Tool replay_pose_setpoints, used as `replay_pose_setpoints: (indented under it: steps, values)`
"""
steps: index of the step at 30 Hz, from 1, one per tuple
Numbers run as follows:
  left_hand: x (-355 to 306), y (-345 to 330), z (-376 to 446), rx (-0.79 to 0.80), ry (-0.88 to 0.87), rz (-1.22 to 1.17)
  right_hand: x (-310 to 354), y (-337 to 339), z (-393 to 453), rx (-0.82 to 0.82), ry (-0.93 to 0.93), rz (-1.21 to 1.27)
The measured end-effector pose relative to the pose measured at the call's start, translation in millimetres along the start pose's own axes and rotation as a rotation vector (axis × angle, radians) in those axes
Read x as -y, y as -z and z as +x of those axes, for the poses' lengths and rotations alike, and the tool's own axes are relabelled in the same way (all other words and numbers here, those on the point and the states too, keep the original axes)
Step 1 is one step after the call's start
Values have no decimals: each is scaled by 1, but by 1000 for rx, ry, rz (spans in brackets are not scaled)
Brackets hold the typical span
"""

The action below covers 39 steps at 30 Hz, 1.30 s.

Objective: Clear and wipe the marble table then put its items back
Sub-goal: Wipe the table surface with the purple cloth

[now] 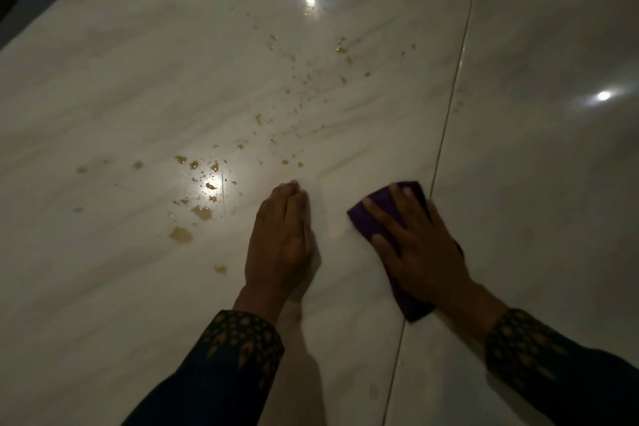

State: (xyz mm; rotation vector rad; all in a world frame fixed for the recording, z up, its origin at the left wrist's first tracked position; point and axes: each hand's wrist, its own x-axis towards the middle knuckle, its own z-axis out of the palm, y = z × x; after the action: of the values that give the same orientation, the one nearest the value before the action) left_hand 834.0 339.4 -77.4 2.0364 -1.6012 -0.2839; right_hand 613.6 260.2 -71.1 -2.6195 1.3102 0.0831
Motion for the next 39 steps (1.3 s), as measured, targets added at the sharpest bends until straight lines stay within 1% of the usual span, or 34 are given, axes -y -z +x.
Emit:
replay_pose_setpoints:
  steps: [2, 4, 7, 8, 10, 12, 13, 15, 17, 21, 22, 24, 25, 27, 30, 31, 33, 35, 37, 39]
  values:
    - [0, -2, 3, -10, -7, 15, -32, 8, 17, -24, -145, -3]
    - [0, -3, 3, 7, -17, 31, -45, 12, 44, -53, -265, -4]
    - [2, -5, 4, -1, -38, 19, -13, 8, 82, -76, -372, -8]
    - [2, -5, 4, -16, -26, -12, 7, 4, 86, -77, -366, 2]
    - [1, -4, 2, -57, 46, -123, 55, -6, 74, -95, -275, 30]
    - [-3, 5, -6, -100, 107, -214, 94, -19, 29, -80, -132, 50]
    - [-2, 13, -12, -128, 117, -229, 104, -24, 0, -57, -81, 54]
    - [9, 34, -27, -150, 93, -152, 95, -23, -40, -34, -22, 58]
    - [41, 60, -50, -150, 71, 0, 66, -20, -40, -46, -31, 46]
    - [130, 121, -109, -179, 203, 313, 36, -12, 10, -90, -278, 16]
    - [147, 134, -120, -169, 242, 336, 40, -12, 22, -87, -327, 13]
    - [164, 144, -134, -158, 341, 283, 69, -12, 39, -60, -388, 16]
    - [167, 143, -136, -163, 377, 243, 93, -15, 42, -58, -368, 17]
    - [167, 142, -133, -194, 381, 194, 153, -24, 37, -83, -223, 17]
    - [172, 140, -137, -234, 392, 148, 232, -44, -17, -52, 33, 74]
    - [174, 139, -138, -239, 396, 126, 244, -48, -41, -23, 83, 83]
    - [175, 140, -138, -242, 389, 89, 238, -48, -75, 26, 125, 101]
    - [176, 140, -137, -245, 396, 75, 213, -45, -75, 2, 64, 70]
    - [179, 137, -137, -240, 403, 62, 193, -40, -49, -24, -92, 37]
    - [178, 136, -137, -248, 384, 55, 196, -35, -9, -52, -255, 32]
